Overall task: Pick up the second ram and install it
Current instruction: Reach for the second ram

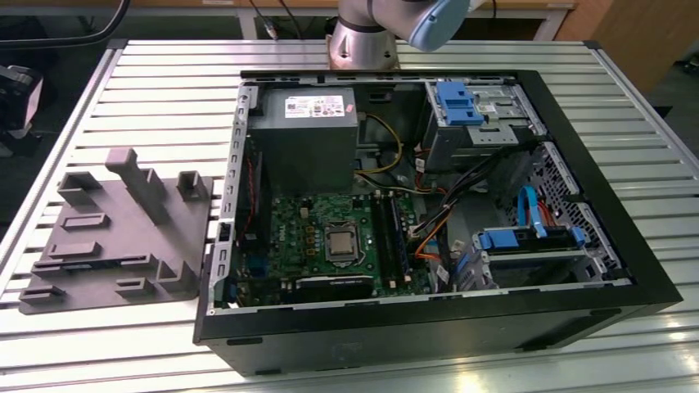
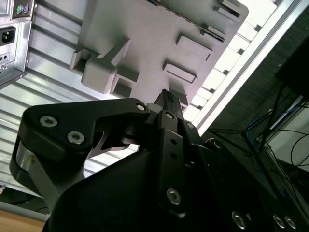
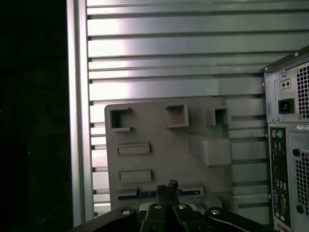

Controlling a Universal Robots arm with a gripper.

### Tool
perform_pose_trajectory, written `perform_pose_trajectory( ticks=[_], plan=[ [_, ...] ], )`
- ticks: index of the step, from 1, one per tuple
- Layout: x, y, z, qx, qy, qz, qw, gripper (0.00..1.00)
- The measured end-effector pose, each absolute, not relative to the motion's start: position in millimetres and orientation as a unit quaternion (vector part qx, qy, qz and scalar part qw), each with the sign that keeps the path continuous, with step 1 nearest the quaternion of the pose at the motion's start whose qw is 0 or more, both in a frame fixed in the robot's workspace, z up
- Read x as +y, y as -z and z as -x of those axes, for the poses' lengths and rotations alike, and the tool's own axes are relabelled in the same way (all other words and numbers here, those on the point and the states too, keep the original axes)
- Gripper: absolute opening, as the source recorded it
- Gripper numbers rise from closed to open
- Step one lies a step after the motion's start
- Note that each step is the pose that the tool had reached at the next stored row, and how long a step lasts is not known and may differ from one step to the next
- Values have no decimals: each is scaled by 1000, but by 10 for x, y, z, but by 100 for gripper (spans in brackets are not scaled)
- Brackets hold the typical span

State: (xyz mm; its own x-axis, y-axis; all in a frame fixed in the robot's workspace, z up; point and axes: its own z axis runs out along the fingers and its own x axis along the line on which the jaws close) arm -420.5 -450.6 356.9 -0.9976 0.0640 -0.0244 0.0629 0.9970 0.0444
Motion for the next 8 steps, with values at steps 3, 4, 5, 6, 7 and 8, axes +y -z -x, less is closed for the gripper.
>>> perform_pose_trajectory(
  ticks=[3, 4, 5, 6, 7, 8],
  plan=[
    [-4514, -3559, 4210, 999, -22, -32, 13, 11],
    [-4517, -3556, 4212, 999, -22, -32, 13, 11],
    [-4519, -3552, 4213, 999, -22, -32, 13, 11],
    [-4522, -3549, 4215, 999, -22, -32, 13, 11],
    [-4524, -3545, 4217, 999, -22, -32, 13, 11],
    [-4527, -3542, 4218, 999, -22, -32, 13, 11]
  ],
)
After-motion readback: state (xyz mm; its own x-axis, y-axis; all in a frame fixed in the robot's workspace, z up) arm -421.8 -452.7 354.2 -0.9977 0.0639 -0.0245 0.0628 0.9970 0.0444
